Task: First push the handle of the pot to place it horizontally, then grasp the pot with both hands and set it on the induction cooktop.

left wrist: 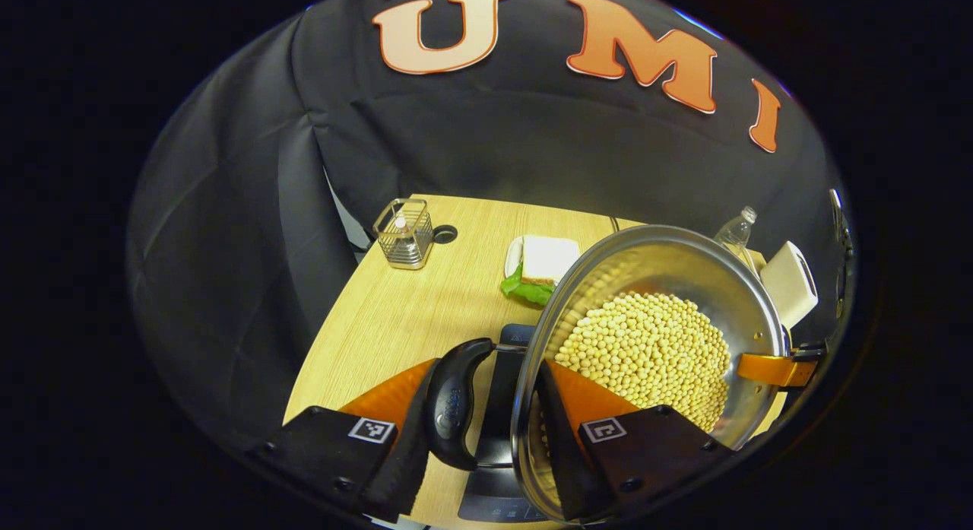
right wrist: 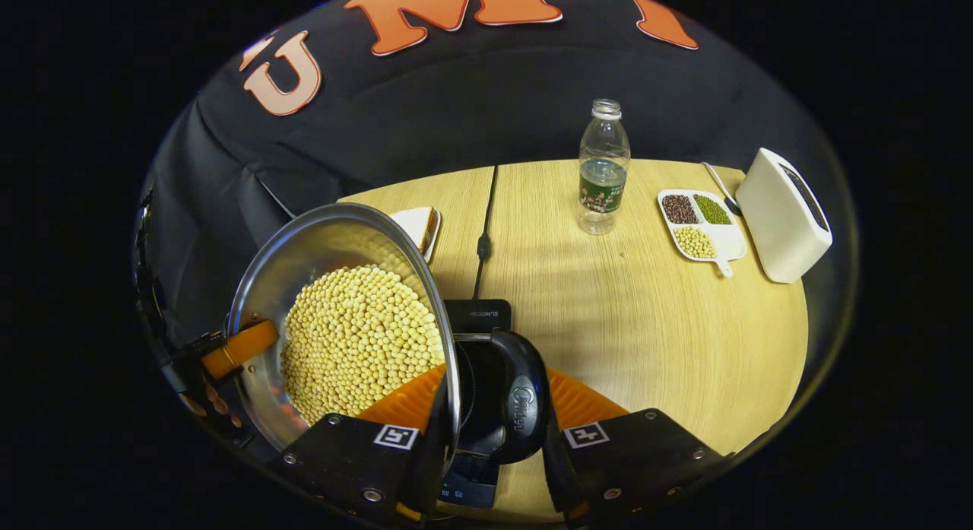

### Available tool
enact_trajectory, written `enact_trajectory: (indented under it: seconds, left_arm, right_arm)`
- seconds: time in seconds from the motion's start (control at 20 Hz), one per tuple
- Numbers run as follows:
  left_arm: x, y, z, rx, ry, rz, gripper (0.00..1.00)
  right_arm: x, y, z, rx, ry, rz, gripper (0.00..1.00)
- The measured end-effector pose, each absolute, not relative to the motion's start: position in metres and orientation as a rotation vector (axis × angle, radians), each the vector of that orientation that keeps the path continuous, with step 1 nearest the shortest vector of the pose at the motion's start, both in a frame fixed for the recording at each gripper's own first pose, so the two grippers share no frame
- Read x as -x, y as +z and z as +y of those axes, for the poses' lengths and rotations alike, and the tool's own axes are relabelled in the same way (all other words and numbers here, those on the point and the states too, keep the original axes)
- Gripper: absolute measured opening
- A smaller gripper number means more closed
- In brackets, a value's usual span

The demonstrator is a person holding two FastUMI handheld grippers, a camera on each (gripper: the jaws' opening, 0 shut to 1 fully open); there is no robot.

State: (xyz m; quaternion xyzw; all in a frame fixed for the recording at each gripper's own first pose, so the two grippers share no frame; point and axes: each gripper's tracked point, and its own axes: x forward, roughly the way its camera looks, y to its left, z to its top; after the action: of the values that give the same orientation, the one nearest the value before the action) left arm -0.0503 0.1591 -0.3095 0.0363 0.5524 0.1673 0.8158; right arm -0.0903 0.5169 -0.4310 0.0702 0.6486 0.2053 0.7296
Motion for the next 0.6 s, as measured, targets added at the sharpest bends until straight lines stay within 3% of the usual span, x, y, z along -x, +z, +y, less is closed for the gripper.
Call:
enact_trajectory:
  seconds: [0.5,0.55,0.6]
  left_arm:
    - [0.044,-0.367,0.144,-0.041,0.317,1.263,0.75]
    - [0.046,-0.364,0.148,-0.036,0.317,1.273,0.75]
    - [0.045,-0.362,0.148,-0.033,0.317,1.282,0.75]
  right_arm:
    - [0.101,-0.480,0.530,-0.147,0.376,1.491,0.55]
    - [0.102,-0.484,0.530,-0.144,0.373,1.496,0.60]
    - [0.101,-0.487,0.530,-0.143,0.368,1.503,0.51]
